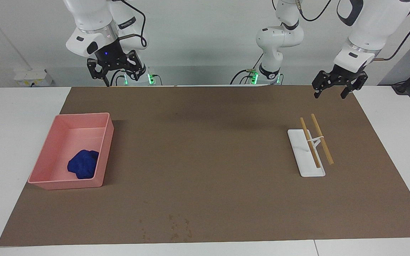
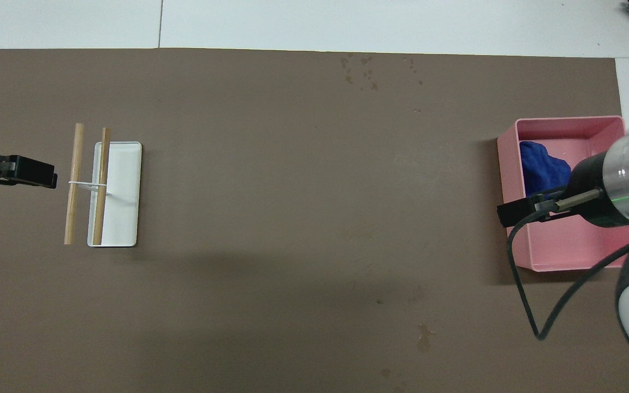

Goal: Wipe water with towel using both arms

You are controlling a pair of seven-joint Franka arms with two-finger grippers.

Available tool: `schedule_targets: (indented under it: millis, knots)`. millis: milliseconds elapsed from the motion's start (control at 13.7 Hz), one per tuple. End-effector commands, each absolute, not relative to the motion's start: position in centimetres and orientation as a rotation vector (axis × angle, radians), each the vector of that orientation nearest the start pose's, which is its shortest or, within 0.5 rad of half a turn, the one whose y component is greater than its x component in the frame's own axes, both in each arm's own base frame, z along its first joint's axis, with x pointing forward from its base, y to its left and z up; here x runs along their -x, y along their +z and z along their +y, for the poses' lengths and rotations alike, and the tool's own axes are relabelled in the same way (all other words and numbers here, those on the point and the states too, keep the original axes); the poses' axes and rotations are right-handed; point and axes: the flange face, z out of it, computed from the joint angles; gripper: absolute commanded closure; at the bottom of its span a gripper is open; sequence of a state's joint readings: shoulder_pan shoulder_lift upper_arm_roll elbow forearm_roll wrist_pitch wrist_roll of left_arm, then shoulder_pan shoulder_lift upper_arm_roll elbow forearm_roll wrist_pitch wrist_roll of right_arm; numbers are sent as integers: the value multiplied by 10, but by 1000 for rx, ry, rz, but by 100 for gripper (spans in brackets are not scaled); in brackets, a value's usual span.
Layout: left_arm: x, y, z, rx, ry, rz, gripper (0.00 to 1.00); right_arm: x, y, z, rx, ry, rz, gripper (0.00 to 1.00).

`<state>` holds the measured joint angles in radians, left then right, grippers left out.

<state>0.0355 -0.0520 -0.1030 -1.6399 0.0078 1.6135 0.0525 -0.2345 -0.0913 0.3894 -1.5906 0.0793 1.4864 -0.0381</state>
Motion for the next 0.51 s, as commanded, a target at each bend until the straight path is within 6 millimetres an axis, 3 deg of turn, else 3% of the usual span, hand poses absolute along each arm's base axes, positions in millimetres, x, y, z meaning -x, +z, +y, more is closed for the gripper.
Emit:
schedule_targets:
  millis: [0, 438]
  knots:
    - [-534, 625, -34, 3105, -50, 196, 0, -509, 656, 82, 3046, 40, -234, 0]
    - [-534, 625, -34, 3105, -50, 196, 0, -515, 652, 63, 3041, -18, -193, 0]
